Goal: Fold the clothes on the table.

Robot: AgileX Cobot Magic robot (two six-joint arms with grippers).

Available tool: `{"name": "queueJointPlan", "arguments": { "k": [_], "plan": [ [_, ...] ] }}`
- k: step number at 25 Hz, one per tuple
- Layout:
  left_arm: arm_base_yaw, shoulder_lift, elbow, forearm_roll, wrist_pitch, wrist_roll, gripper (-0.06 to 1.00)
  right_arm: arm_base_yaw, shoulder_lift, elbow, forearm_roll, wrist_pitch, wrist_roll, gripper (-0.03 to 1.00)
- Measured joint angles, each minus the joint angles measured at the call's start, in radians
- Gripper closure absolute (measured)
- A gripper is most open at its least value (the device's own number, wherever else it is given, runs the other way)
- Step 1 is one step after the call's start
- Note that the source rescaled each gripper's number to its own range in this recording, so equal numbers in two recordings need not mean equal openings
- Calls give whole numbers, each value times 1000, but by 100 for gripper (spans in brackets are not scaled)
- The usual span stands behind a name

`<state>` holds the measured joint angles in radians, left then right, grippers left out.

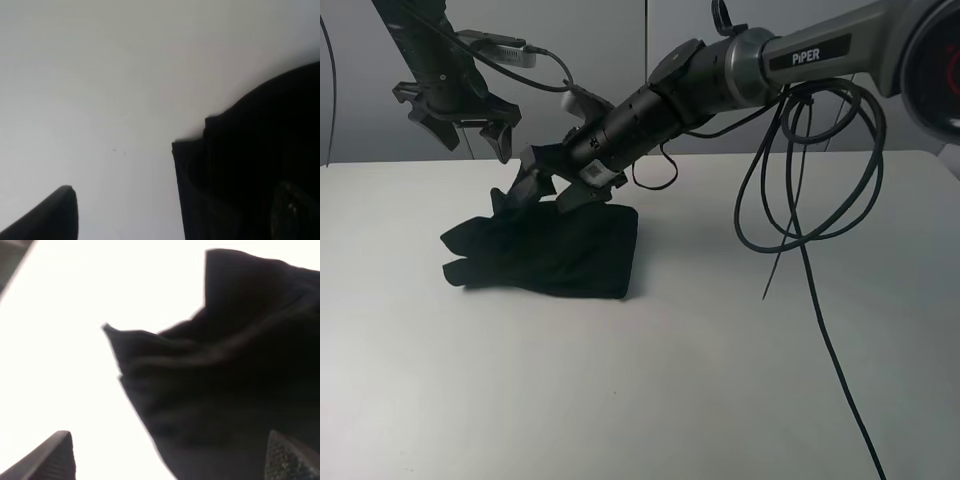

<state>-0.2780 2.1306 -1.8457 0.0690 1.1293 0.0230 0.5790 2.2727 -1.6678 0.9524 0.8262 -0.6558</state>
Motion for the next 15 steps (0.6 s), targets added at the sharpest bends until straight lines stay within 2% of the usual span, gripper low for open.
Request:
{"name": "queueJointPlan", "arguments": {
  "k": [8, 11, 13, 15],
  "plan": [
    [0, -33, 0, 0, 14, 55, -5, -15, -92, 0, -502, -4, 273, 14],
    [0, -79, 0, 4, 8, 59, -5, -43, -156, 0, -652, 29, 367, 8],
    [6, -114, -1, 4, 8, 61, -5, -59, -206, 0, -722, 61, 402, 0],
    [10, -142, -1, 4, 8, 61, -5, -71, -254, 0, -784, 97, 431, -2]
  ]
}}
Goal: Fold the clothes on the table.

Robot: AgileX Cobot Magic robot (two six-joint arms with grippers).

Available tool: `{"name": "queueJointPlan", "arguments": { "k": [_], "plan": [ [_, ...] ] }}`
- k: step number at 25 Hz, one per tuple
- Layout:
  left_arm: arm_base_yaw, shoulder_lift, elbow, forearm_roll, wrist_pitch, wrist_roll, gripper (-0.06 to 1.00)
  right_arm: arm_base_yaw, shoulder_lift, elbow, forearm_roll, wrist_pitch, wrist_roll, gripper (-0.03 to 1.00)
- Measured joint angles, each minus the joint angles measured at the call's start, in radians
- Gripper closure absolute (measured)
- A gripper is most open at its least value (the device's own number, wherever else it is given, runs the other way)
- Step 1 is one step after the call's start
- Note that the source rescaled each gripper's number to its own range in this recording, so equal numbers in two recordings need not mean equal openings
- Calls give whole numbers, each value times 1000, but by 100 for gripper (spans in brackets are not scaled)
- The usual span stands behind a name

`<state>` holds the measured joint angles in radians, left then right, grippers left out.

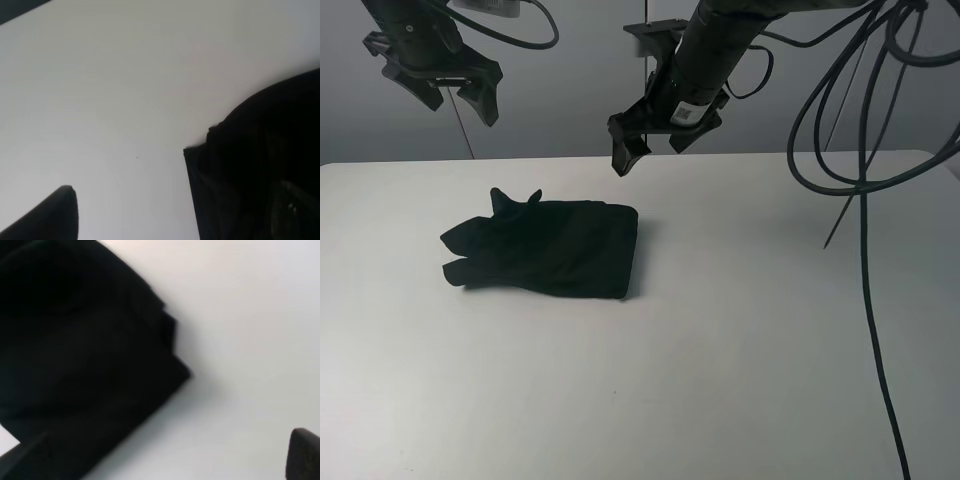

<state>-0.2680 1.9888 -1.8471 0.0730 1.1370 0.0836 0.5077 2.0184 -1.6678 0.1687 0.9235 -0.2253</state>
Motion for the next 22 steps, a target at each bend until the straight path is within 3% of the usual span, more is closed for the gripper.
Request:
{"name": "queueJointPlan", "arguments": {
  "k": [7, 12, 16, 22],
  "plan": [
    [20, -131, 0, 0, 42, 2, -5, -9, -198, 49, -169, 49, 108, -3],
    [62, -231, 19, -5, 71, 6, -5, -9, -407, 212, -266, 35, 187, -3],
    [76, -368, 164, -4, 55, 11, -5, -9, -624, 422, -315, 11, 253, -3],
    [76, -636, 500, -18, -16, -7, -5, -9, -955, 690, -333, 7, 344, -3]
  ]
}}
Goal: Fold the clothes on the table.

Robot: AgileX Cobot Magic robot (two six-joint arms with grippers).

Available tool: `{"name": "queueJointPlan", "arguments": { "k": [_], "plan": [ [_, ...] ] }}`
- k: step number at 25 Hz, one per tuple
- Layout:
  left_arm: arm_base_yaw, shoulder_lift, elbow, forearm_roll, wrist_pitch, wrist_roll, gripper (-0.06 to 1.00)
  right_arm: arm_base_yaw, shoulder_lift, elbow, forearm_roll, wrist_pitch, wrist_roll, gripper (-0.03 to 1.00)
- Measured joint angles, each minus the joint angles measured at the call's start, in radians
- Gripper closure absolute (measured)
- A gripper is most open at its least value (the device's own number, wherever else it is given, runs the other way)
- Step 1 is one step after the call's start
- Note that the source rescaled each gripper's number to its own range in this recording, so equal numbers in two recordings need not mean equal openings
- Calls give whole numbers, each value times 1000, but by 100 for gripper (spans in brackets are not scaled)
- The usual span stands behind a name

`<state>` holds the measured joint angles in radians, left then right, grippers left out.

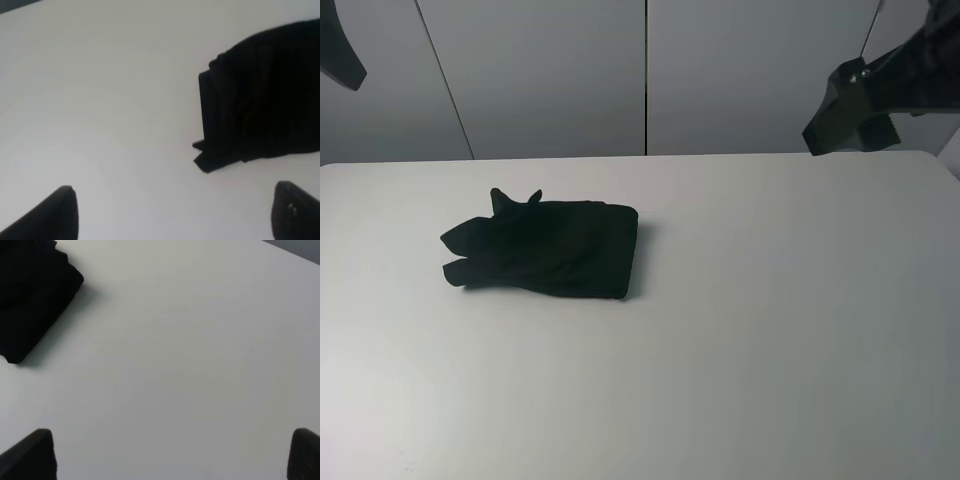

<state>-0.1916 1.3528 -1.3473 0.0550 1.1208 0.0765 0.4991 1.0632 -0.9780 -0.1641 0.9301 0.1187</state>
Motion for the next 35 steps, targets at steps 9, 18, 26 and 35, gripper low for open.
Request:
{"name": "queueJointPlan", "arguments": {
  "k": [9, 18, 26, 35],
  "plan": [
    [0, -377, 403, 13, -28, -67, -5, 0, -414, 151, 0, 209, 15, -3],
    [0, -876, 608, 16, 44, -104, -5, 0, -694, 261, 0, 286, 15, -3],
    [0, -1207, 646, 16, 58, -161, -5, 0, -844, 384, 82, 291, 15, -3],
    [0, -1347, 729, 16, 63, -175, -5, 0, -859, 436, 157, 258, 15, -3]
  ]
}}
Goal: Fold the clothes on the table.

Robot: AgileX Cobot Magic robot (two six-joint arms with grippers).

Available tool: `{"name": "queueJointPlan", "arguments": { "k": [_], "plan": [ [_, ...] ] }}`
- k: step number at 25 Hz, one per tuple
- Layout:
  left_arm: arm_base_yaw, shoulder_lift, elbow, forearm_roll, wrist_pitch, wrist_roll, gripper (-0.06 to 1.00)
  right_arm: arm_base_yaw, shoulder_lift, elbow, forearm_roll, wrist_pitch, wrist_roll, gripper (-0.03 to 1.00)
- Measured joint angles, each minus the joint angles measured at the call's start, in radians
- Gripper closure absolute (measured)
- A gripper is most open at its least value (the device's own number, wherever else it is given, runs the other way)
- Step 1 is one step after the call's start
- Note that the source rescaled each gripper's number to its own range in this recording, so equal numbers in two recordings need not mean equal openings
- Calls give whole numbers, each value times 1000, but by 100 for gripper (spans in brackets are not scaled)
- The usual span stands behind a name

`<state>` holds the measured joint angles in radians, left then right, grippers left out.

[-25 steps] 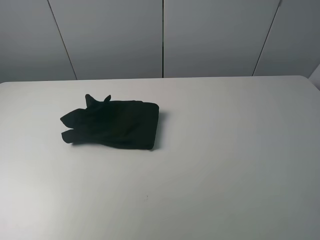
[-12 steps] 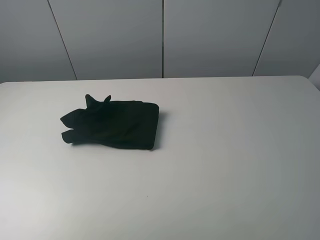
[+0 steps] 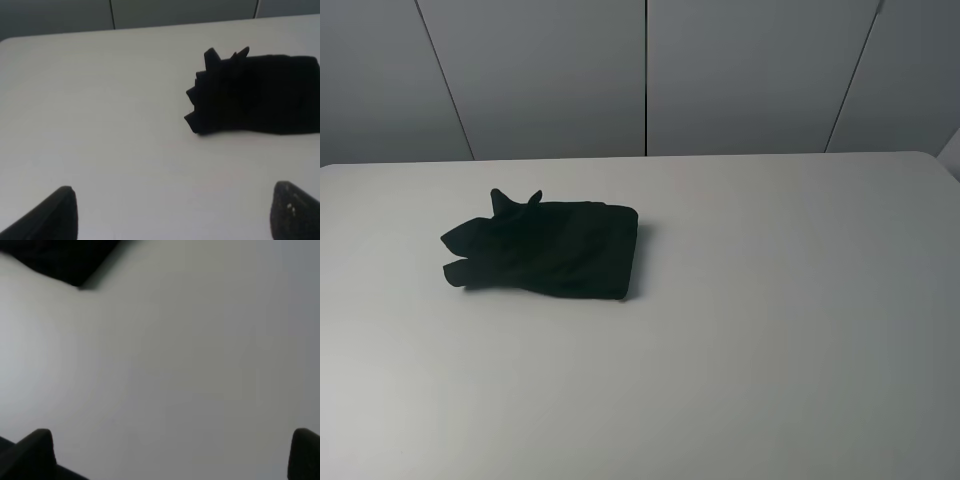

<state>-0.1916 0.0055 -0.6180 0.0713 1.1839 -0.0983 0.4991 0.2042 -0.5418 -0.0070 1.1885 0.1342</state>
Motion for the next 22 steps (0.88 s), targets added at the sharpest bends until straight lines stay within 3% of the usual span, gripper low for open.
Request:
{"name": "queueJointPlan", "arguments": {
  "k": [9, 22],
  "plan": [
    [0, -6, 102, -25, -87, -21, -5, 0, -27, 28, 0, -83, -22, -3],
    [0, -6, 103, -15, -93, -21, -5, 0, -203, 29, -39, -91, -88, -3]
  ]
}}
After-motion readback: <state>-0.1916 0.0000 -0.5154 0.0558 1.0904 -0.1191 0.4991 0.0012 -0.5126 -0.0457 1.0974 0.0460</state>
